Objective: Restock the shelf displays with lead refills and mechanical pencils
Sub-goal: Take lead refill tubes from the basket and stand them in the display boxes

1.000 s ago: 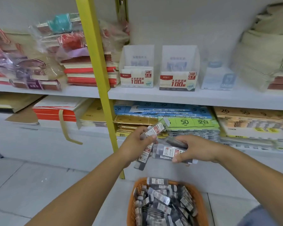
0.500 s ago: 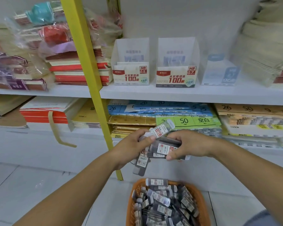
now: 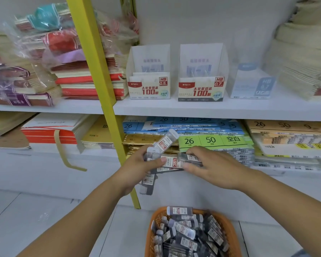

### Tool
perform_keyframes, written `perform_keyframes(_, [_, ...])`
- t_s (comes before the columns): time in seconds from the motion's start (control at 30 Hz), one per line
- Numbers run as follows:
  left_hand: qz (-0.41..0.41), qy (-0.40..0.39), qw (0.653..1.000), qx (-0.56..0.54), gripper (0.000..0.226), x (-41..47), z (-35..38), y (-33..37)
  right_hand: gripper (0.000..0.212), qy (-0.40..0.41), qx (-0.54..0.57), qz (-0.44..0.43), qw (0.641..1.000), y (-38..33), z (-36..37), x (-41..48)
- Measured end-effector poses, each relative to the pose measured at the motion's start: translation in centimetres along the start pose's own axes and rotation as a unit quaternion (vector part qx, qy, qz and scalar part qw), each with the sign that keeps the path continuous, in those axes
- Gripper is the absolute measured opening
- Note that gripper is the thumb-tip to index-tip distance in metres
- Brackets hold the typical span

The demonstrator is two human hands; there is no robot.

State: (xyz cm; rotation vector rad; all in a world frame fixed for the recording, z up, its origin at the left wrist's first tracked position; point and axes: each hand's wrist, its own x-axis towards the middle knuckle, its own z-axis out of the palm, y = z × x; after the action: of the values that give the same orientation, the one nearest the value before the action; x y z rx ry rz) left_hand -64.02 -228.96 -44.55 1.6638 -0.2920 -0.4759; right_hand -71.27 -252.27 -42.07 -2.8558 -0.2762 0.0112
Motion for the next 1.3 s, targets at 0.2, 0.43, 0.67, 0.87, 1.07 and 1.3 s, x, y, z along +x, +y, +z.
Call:
perform_keyframes(0.2, [0.011,0.039,0.999,-0.021,0.043,-1.1,-0.7,0.6,0.054,-0.020,0.168,0.004,0.985,-0.6,-0.6,-0.5])
perform_keyframes(0.43, [0.056,0.069,0.994,-0.069,0.056,-2.5,-0.6,2.2,0.022,0.061,0.434,0.033,0.898,-2.6,-2.9,-1.7])
perform_keyframes(0.67, [0.079,0.101,0.988,-0.080,0.036,-3.5,-0.2,3.9,0.042,0.114,0.408,0.057,0.904,-3.1,-5.4,-2.3])
perform_keyframes(0.87, [0.108,0.138,0.979,-0.101,0.035,-4.0,0.1,6.2,0.024,0.209,0.463,0.051,0.860,-3.8,-7.4,-2.3])
perform_keyframes(1.07, [0.145,0.186,0.963,-0.127,0.047,-3.5,0.7,9.6,0.020,0.239,0.450,0.039,0.860,-4.7,-10.3,-0.8])
perform_keyframes(1.3, [0.190,0.261,0.930,-0.173,0.048,-1.3,-1.7,10.8,0.018,0.354,0.394,-0.052,0.847,-6.5,-18.1,5.7])
